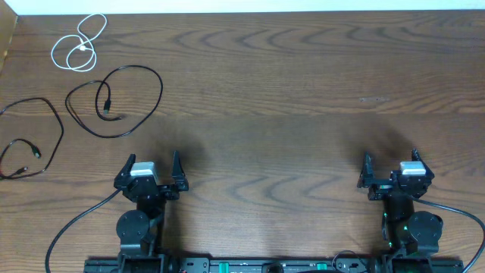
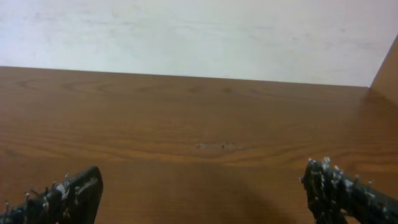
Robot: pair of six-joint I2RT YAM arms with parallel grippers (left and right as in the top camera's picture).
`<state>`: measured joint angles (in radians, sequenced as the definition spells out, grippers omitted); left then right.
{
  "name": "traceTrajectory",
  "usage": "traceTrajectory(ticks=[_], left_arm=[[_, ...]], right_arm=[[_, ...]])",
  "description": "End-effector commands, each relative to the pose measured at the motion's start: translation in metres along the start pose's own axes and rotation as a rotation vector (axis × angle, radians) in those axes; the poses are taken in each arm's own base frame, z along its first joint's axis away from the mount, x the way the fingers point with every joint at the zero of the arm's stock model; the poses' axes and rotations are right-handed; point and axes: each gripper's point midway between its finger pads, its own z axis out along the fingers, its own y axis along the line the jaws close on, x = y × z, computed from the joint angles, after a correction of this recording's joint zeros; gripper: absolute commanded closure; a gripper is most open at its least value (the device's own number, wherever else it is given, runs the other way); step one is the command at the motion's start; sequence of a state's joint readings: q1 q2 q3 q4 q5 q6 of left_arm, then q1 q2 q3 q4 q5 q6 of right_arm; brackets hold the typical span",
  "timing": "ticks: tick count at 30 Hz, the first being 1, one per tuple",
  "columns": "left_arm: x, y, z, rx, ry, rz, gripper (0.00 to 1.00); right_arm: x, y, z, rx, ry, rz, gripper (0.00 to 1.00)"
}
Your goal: Untangle cables
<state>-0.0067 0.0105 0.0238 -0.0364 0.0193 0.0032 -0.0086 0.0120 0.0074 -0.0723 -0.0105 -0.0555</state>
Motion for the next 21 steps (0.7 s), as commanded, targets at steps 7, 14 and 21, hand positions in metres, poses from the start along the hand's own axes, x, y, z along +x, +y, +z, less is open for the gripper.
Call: traceTrajectory(ticks=[7, 14, 21], left_arm=[[0.0168, 0.0076, 0.0009, -0.039, 0.048, 0.001, 0.0], [0.0168, 0.0076, 0.0009, -0.039, 0.048, 0.001, 0.0], [0.0168, 0.0076, 0.0009, -0.039, 0.048, 0.001, 0.0]], right_arm=[[0.0016, 0.0005, -0.0002, 0.002, 0.004, 0.043, 0.01], [0.0016, 0.0005, -0.0002, 0.002, 0.004, 0.054, 0.01], [0.0015, 0.0006, -0.0002, 0.001, 0.004, 0.054, 0.01]])
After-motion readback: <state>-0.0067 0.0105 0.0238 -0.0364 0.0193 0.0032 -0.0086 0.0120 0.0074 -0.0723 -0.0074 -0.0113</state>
